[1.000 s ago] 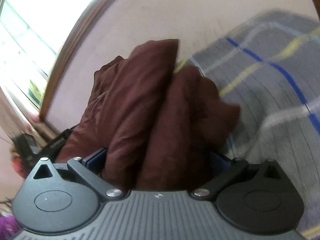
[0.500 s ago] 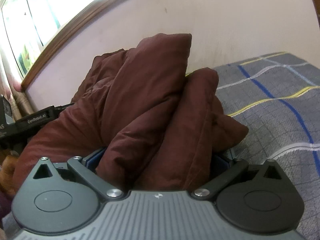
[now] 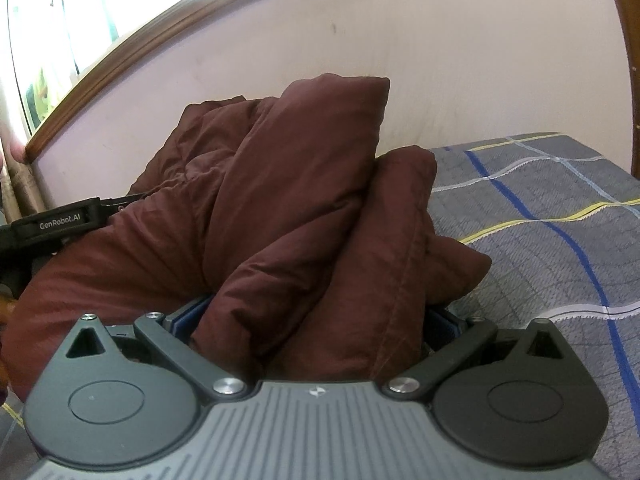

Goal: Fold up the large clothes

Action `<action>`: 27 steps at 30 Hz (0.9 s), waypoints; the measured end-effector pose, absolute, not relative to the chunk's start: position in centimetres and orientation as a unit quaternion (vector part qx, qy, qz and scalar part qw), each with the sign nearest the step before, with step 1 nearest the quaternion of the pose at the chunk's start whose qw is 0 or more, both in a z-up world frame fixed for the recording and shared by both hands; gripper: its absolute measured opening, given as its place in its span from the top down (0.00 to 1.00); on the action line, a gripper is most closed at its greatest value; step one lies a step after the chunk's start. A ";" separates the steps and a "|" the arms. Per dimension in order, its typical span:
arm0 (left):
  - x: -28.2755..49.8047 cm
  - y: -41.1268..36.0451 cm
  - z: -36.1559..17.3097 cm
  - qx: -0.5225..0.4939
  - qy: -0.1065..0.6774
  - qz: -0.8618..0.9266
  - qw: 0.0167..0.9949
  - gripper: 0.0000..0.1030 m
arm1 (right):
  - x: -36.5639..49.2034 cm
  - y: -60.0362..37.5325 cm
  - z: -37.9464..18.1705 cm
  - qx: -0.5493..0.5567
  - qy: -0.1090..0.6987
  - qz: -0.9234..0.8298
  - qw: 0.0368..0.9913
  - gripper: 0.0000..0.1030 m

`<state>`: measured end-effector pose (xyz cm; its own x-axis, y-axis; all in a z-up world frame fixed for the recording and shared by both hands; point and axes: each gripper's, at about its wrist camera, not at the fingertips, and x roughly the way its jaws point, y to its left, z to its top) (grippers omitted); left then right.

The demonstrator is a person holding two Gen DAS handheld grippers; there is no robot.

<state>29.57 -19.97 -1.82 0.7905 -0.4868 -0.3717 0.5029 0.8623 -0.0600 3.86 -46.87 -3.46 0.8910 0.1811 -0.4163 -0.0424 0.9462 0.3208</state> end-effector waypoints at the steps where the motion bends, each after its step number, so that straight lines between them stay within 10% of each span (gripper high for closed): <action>1: 29.5 -19.9 -1.8 0.021 0.190 -0.262 0.946 0.00 | 3.8 -46.7 -3.4 0.151 0.226 0.057 0.961 0.00; 27: 34.1 -9.2 -4.2 -0.164 0.344 -0.410 0.829 0.00 | 3.5 -46.9 -3.4 0.155 0.223 0.059 0.961 0.00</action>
